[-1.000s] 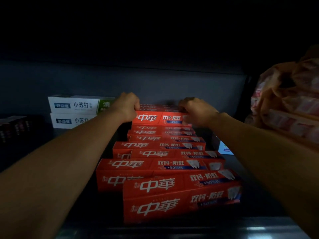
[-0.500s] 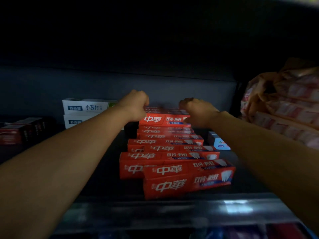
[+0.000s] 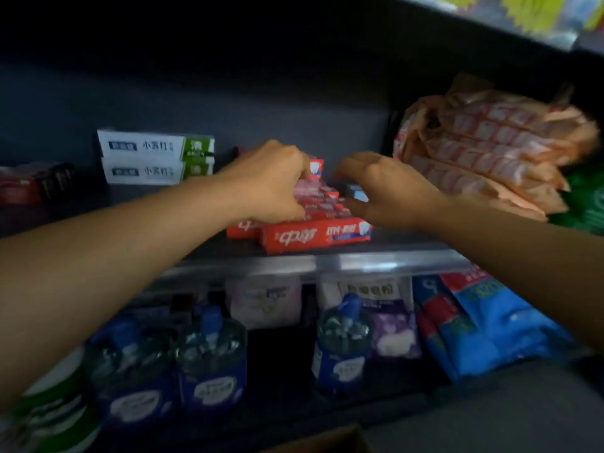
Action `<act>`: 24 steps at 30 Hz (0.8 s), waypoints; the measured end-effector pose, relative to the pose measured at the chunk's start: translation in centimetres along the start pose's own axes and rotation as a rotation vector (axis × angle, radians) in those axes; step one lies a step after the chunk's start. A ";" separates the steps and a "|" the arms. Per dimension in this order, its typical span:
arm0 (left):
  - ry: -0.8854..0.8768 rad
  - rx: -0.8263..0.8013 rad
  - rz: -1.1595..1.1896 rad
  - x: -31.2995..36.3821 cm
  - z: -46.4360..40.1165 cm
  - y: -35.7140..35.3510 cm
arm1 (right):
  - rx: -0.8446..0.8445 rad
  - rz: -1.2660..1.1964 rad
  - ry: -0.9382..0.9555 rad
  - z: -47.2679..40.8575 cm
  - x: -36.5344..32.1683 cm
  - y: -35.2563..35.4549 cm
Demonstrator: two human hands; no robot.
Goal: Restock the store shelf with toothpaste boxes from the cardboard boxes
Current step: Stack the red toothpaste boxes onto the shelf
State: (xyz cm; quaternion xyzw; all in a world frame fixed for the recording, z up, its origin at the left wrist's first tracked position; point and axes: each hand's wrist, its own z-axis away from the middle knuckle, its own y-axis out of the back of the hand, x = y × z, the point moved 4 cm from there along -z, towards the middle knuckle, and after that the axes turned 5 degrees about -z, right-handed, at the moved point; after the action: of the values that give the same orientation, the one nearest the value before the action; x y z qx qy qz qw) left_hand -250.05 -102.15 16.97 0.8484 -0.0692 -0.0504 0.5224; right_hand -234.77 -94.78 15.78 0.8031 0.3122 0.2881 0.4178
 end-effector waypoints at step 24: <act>0.035 -0.826 0.207 3.5 26.5 -31.6 | -0.689 -0.465 0.088 26.6 -15.1 -29.3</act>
State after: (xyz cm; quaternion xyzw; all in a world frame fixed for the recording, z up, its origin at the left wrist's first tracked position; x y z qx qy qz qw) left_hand -248.76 -111.98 -23.23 0.5573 -0.1191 -0.0070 0.8217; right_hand -232.86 -105.70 -25.11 0.5114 0.3880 0.3076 0.7024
